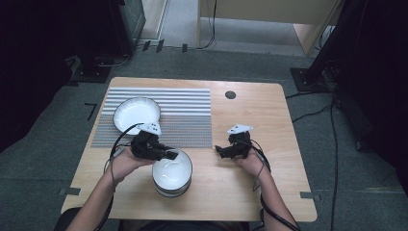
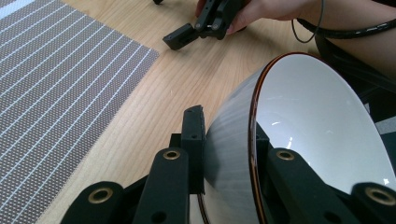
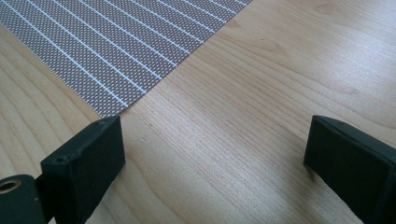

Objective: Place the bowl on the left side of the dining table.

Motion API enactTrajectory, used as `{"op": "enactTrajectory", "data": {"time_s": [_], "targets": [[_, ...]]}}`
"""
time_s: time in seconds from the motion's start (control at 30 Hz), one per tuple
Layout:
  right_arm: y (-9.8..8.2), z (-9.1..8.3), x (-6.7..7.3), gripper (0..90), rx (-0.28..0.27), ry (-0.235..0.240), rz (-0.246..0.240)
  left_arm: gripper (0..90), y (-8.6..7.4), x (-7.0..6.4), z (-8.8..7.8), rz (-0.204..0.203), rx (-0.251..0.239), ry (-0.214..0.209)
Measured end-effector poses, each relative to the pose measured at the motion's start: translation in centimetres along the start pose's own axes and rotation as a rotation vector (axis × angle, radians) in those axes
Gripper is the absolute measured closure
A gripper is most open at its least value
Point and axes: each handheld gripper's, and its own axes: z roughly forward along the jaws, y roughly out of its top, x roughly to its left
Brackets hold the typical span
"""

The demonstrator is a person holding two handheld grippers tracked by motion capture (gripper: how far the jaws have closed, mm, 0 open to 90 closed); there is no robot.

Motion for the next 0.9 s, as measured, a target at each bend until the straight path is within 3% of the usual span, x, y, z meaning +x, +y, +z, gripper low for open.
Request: {"op": "enactTrajectory", "data": {"time_s": [0.27,0.9], "targets": [[0.0,0.0,0.0,4.6,0.000,0.000,0.000,77.5,0.3,0.1,-0.5,-0.040,0.006,0.002],[0.0,0.0,0.0,4.6,-0.001,0.000,0.003,78.1,0.5,0.6,-2.2,-0.066,-0.023,0.017]]}}
